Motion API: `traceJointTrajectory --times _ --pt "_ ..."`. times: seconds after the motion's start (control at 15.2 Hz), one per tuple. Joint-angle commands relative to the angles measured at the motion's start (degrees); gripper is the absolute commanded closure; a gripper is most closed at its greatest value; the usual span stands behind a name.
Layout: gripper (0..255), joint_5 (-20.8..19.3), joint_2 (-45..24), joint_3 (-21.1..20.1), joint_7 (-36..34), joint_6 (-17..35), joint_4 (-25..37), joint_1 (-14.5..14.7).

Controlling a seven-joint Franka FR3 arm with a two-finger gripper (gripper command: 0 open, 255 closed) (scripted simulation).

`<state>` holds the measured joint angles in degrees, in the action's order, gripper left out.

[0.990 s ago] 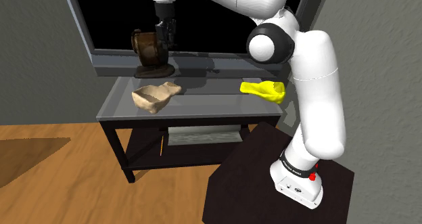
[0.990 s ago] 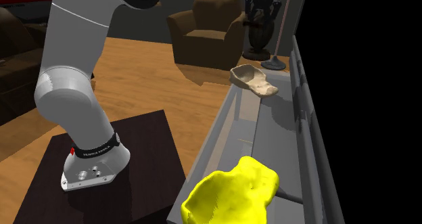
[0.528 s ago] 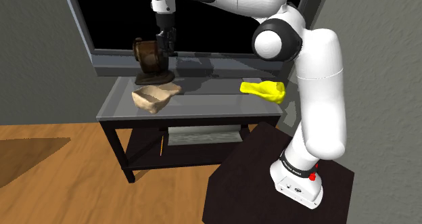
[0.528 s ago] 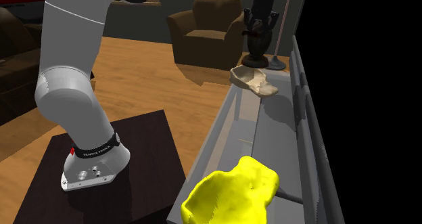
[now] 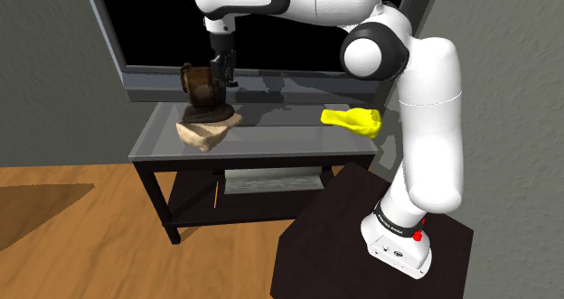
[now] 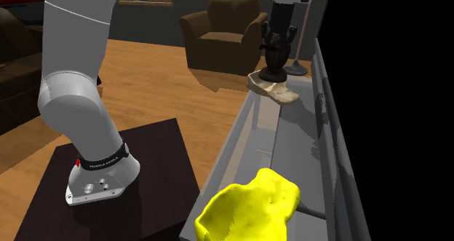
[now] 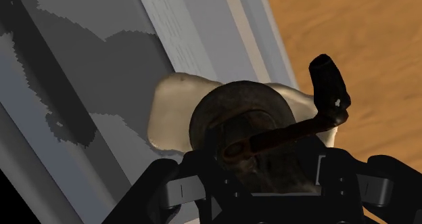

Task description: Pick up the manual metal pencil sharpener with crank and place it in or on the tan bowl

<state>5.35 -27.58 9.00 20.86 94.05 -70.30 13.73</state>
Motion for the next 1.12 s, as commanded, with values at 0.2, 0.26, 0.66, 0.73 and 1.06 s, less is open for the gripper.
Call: traceJointTrajectory --times 0.2,0.26,0.66,0.73,1.06 --pt "255 -0.01 0.58 -0.02 0.12 3.66 -3.97 0.23" --pt "255 -0.01 0.56 -0.02 0.12 3.65 -3.95 0.22" --pt "255 -0.01 0.56 -0.02 0.12 3.64 -3.94 0.22" --pt "0 -0.01 0.53 -0.02 0.12 3.64 -3.91 0.22" --pt "0 -0.01 0.56 -0.02 0.12 3.64 -3.94 0.22"
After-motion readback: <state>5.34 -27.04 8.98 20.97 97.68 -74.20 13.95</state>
